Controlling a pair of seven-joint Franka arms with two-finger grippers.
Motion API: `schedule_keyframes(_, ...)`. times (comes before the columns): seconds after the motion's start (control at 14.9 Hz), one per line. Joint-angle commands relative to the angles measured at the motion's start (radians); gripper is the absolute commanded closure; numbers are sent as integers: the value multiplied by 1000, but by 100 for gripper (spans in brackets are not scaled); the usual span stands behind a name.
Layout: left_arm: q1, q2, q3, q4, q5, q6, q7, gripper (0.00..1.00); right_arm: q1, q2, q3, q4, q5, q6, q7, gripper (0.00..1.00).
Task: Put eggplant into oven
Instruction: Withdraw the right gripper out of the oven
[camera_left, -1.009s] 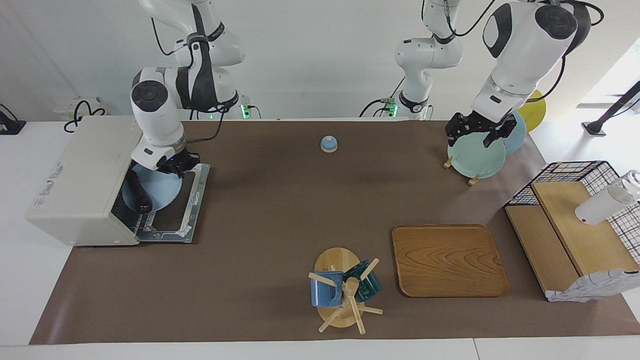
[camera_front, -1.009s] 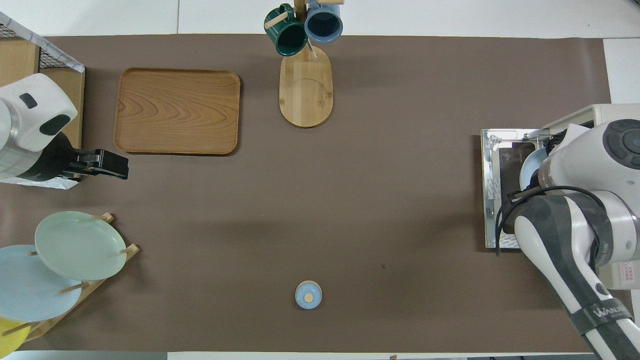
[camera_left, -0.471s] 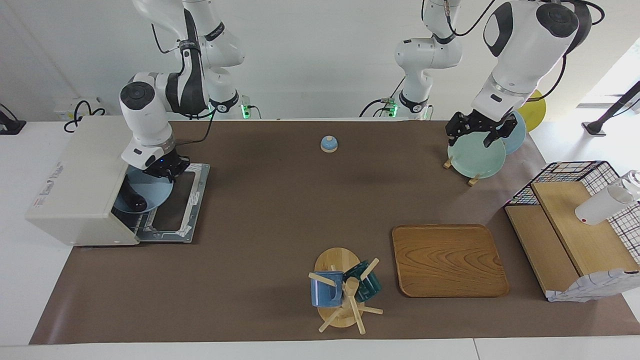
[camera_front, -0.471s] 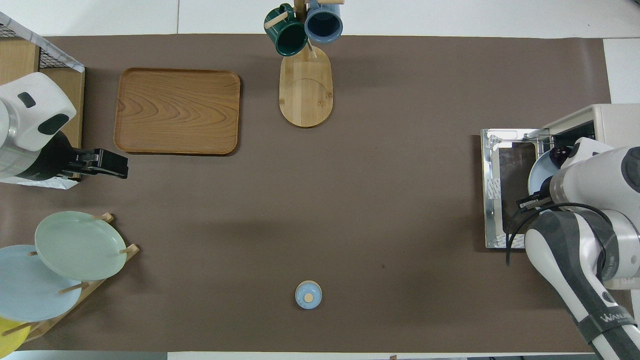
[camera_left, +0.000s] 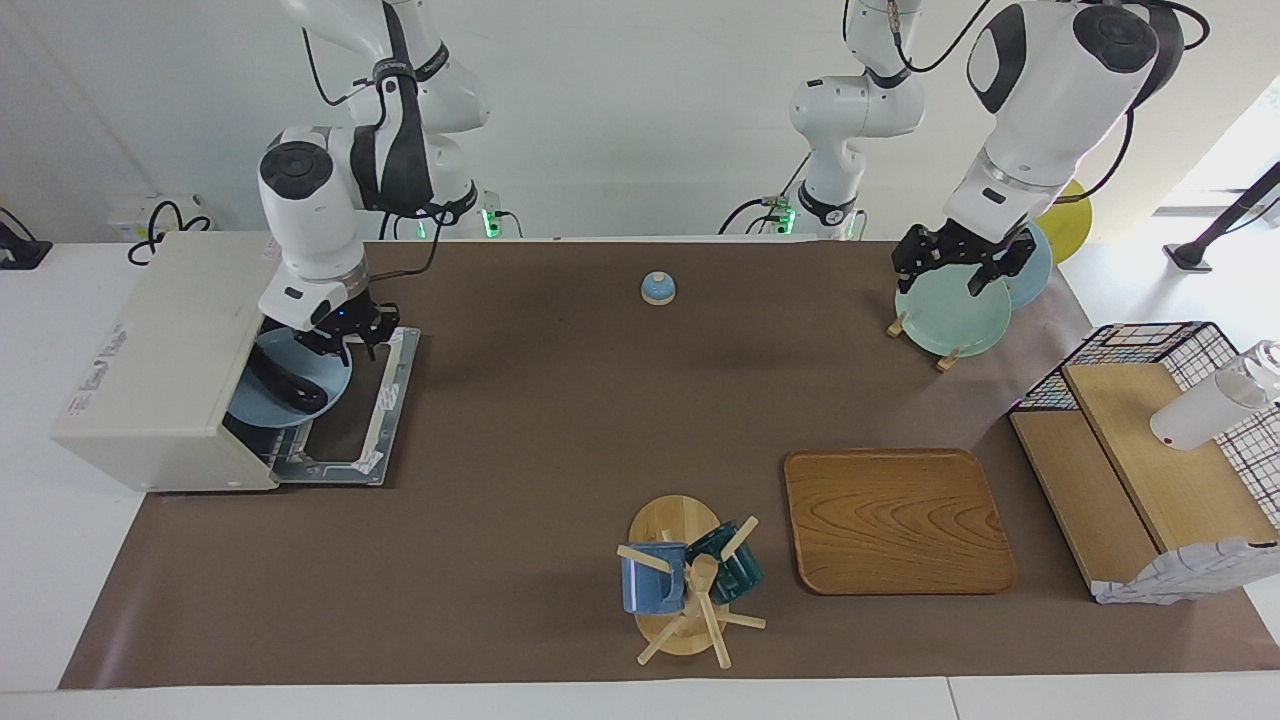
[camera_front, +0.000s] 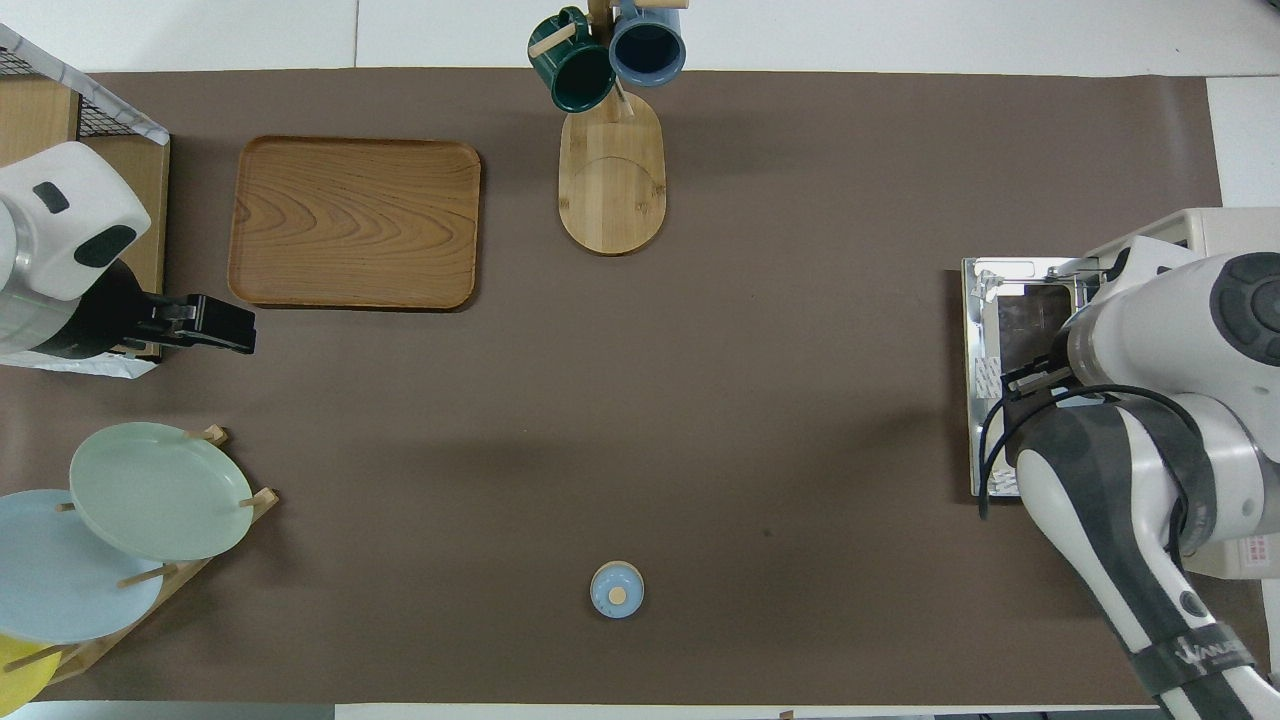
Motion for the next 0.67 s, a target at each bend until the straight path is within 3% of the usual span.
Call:
schedule_keyframes(0.0, 12, -6, -3, 0, -6, -4, 4, 0, 38, 70, 3, -3, 9, 70, 111, 100)
schedule_keyframes(0.2, 39, -5, -9, 4, -6, -3, 10, 0, 40, 109, 3, -65, 13, 208, 122, 100)
schedule_keyframes(0.61, 41, -8, -9, -3, -5, 6, 12, 0, 40, 207, 2, -66, 11, 263, 182, 100)
